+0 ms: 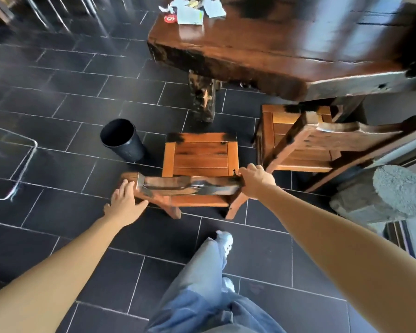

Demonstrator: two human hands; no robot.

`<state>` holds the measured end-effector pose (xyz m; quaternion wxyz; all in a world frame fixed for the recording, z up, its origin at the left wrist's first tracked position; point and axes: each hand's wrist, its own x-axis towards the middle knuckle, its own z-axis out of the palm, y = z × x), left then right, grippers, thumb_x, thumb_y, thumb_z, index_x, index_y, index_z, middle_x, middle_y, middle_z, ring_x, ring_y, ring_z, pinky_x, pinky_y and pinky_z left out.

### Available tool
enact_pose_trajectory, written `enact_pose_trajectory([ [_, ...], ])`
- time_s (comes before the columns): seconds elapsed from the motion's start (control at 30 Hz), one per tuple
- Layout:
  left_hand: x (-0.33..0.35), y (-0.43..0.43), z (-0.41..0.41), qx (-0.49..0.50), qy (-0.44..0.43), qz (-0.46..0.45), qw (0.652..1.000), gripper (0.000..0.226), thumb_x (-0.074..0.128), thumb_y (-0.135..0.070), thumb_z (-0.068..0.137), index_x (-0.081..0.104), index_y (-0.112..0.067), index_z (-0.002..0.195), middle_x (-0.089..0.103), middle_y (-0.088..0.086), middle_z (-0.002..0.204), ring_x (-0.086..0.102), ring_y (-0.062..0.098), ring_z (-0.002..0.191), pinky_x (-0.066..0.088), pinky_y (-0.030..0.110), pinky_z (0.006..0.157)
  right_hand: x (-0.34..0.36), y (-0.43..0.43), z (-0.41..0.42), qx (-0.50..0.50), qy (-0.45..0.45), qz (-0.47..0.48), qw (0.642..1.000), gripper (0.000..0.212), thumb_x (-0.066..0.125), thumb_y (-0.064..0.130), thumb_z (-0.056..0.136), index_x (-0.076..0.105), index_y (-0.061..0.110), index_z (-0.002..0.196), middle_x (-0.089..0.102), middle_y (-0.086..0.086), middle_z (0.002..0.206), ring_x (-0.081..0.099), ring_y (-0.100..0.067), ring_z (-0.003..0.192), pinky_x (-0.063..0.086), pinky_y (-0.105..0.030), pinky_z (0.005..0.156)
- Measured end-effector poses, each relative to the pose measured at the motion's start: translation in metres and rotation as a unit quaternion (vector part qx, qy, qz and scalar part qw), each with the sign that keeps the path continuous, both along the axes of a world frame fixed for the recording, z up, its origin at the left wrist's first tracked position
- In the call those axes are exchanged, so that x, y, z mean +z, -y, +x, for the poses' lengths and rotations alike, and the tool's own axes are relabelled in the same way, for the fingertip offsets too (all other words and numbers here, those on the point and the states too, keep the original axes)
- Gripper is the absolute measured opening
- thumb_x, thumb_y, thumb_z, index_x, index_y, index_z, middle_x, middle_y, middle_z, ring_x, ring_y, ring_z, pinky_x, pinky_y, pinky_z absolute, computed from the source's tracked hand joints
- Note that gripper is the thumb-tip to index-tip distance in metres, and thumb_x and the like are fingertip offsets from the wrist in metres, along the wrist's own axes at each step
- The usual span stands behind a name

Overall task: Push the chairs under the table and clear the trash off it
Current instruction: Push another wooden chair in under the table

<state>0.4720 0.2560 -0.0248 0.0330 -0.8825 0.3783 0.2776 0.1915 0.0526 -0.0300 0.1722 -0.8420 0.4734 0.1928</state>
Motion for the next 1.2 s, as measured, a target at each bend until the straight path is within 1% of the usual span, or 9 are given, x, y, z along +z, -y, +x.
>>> enact_pose_trajectory([
  [0.17,-0.01,0.02,0.019,0.056,-0.022,-0.115,0.992,0.067,0.059,-0.031,0.089,0.026,-0.011,0.143,0.023,0.014,0.142,0.041,0.039,0.125,0.038,0.05,0.102,-0.011,-0.017,-0.003,-0.05,0.011,-0.02,0.998,0.053,0.064,0.033,0.086,0.039,0.02,0.131,0.04,-0.007,0.124,0.035,-0.027,0.12,0.051,-0.044,0.082],
  [0.37,-0.024,0.051,0.028,0.093,0.028,-0.128,0.987,0.033,0.062,-0.032,0.086,0.055,-0.018,0.116,0.031,0.009,0.14,0.039,0.039,0.118,0.045,0.056,0.088,-0.032,-0.044,0.011,-0.182,0.041,-0.079,0.979,0.034,0.055,0.033,0.089,0.046,0.021,0.119,0.041,-0.004,0.123,0.033,-0.027,0.116,0.046,-0.043,0.081],
  [0.5,-0.034,0.06,0.024,0.104,0.111,-0.178,0.972,0.003,0.066,-0.021,0.083,0.066,-0.022,0.086,0.058,0.009,0.106,0.05,0.037,0.094,0.045,0.045,0.066,-0.041,-0.042,0.015,-0.222,0.047,-0.103,0.969,0.025,0.055,0.02,0.089,0.051,0.026,0.113,0.043,0.001,0.127,0.035,-0.026,0.116,0.041,-0.042,0.086],
  [0.57,-0.038,0.065,0.027,0.113,0.12,-0.191,0.968,0.005,0.067,-0.019,0.081,0.066,-0.023,0.08,0.06,0.008,0.096,0.051,0.037,0.087,0.043,0.042,0.062,-0.043,-0.039,0.017,-0.212,0.048,-0.112,0.97,0.028,0.061,0.02,0.086,0.052,0.026,0.113,0.043,0.0,0.13,0.037,-0.027,0.116,0.044,-0.044,0.084],
  [0.63,-0.04,0.074,0.03,0.109,0.11,-0.201,0.967,0.006,0.069,-0.018,0.08,0.066,-0.023,0.079,0.06,0.007,0.092,0.051,0.037,0.084,0.043,0.043,0.062,-0.045,-0.032,0.019,-0.204,0.044,-0.133,0.969,0.033,0.069,0.019,0.081,0.056,0.027,0.11,0.047,0.0,0.128,0.041,-0.028,0.113,0.047,-0.045,0.079],
  [0.77,-0.042,0.102,0.051,0.093,0.102,-0.229,0.964,0.008,0.07,-0.017,0.079,0.065,-0.023,0.077,0.06,0.007,0.091,0.052,0.038,0.087,0.044,0.044,0.064,-0.047,-0.011,0.035,-0.232,0.032,-0.154,0.96,0.032,0.073,0.016,0.075,0.058,0.028,0.1,0.054,0.001,0.12,0.044,-0.026,0.108,0.041,-0.049,0.089],
  [0.9,-0.043,0.146,0.078,0.067,0.07,-0.227,0.969,0.012,0.069,-0.017,0.079,0.063,-0.026,0.074,0.059,0.004,0.092,0.051,0.037,0.09,0.044,0.046,0.069,-0.052,0.016,0.049,-0.222,0.031,-0.182,0.958,0.023,0.068,0.018,0.079,0.057,0.027,0.096,0.055,0.0,0.113,0.048,-0.029,0.104,0.035,-0.051,0.095],
  [1.03,-0.04,0.192,0.099,0.02,0.055,-0.229,0.972,0.015,0.072,-0.015,0.075,0.063,-0.026,0.072,0.057,0.003,0.092,0.051,0.035,0.09,0.044,0.045,0.069,-0.054,0.05,0.065,-0.23,0.016,-0.177,0.957,0.02,0.063,0.02,0.083,0.058,0.026,0.101,0.054,-0.001,0.116,0.044,-0.028,0.112,0.034,-0.05,0.1],
  [1.2,-0.035,0.24,0.118,-0.067,0.024,-0.173,0.982,0.02,0.071,-0.019,0.074,0.06,-0.027,0.088,0.048,0.001,0.107,0.044,0.03,0.103,0.045,0.045,0.078,-0.054,0.097,0.075,-0.241,0.002,-0.204,0.949,0.023,0.069,0.018,0.078,0.06,0.02,0.098,0.056,-0.008,0.109,0.047,-0.033,0.109,0.034,-0.049,0.098],
])
